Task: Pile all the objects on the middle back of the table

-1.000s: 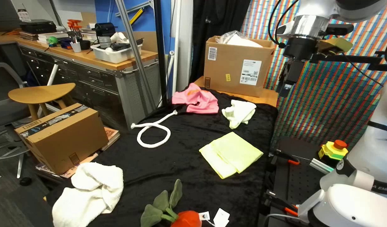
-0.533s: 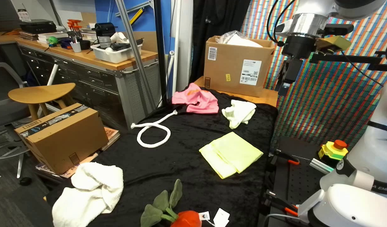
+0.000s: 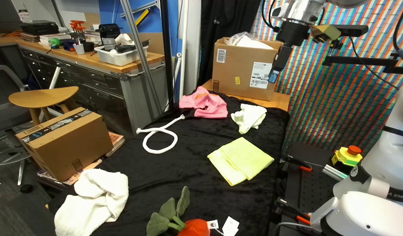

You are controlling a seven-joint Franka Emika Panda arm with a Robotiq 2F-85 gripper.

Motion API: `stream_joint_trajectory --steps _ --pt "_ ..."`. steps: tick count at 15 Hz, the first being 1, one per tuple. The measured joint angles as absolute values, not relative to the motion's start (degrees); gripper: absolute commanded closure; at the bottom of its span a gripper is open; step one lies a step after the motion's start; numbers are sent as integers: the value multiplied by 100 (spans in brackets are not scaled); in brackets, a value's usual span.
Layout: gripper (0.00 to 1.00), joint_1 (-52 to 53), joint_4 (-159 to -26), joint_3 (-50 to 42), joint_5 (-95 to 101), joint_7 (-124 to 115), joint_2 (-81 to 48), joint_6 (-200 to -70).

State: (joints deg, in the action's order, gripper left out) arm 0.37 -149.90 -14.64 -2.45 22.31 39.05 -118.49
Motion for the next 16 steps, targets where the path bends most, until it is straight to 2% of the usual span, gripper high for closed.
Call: stream_joint_trajectory --steps 6,11,16 --pt "0 190 -13636 -1522 -628 2395 2009 -13049" --pt "0 134 -12169 -1437 -952 2487 228 -13228" --pt "0 -346 -10780 -1164 -908 2324 -1357 -13198"
